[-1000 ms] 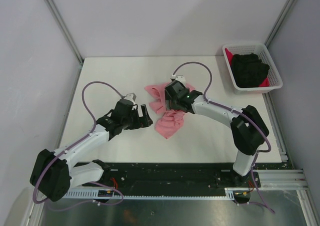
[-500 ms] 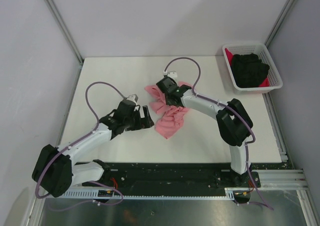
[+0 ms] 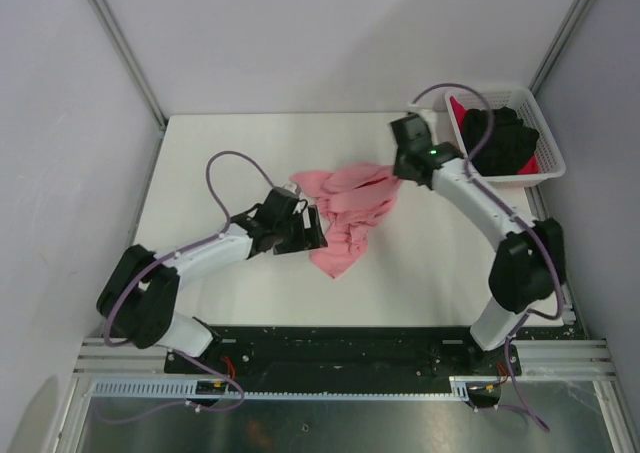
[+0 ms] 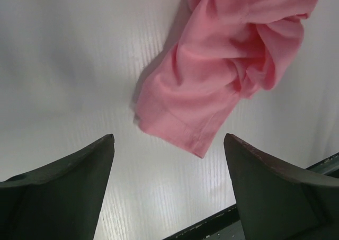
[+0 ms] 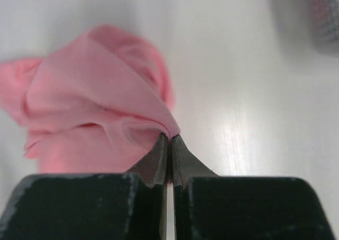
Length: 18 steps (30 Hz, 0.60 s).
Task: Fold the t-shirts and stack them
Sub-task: Flatten out the tshirt
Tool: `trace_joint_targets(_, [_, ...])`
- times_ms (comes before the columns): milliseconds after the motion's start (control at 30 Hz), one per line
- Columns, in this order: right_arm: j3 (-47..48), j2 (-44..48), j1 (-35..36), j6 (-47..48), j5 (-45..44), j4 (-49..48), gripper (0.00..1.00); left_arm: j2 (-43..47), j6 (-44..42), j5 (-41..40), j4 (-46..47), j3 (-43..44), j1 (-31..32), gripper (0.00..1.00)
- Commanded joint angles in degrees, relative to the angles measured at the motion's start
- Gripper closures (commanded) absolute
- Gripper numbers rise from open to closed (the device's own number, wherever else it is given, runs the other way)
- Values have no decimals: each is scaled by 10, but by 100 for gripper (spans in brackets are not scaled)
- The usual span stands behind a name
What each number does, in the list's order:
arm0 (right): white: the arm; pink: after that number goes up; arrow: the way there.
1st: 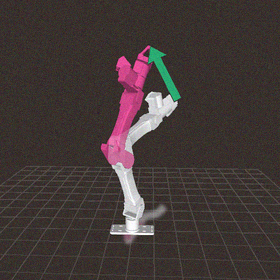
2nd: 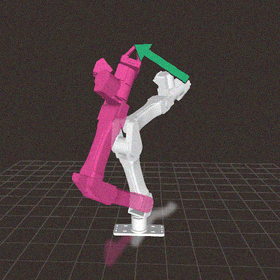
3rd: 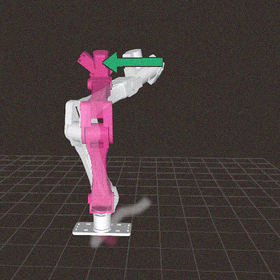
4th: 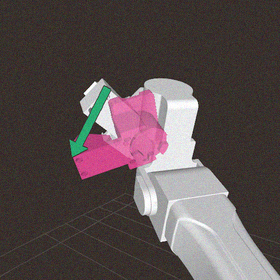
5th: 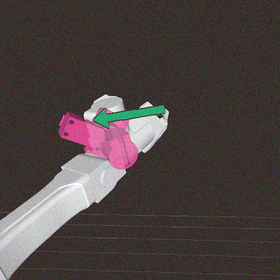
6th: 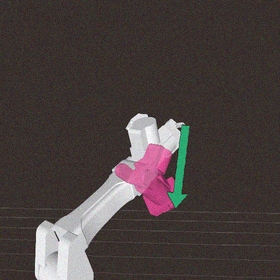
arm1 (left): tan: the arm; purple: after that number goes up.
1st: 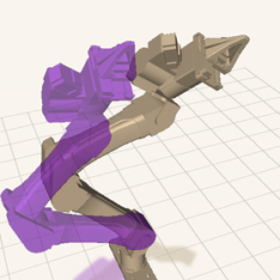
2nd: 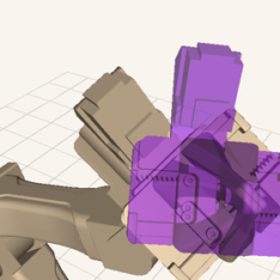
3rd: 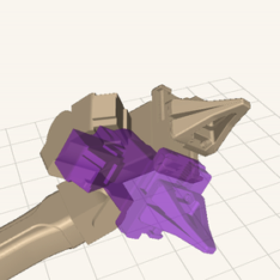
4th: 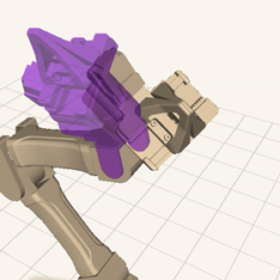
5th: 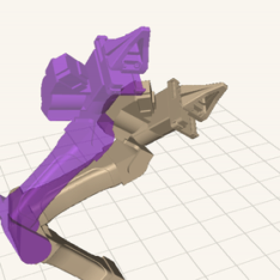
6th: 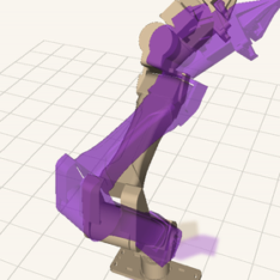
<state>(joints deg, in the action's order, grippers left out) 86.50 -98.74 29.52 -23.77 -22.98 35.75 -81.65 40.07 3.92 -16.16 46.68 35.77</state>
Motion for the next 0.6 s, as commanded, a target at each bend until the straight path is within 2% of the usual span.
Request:
trace_joint_targets(0, [-38, 52, -64, 9, 48, 19, 100, -49, 18, 18, 17, 44, 8, 15])
trace_joint_targets(367, [-48, 59, -101, 7, 72, 16, 100, -135, 49, 6, 18, 84, 30, 44])
trace_joint_targets(567, [-41, 63, -120, 4, 104, 5, 100, -167, 89, -33, 9, 100, 14, 77])
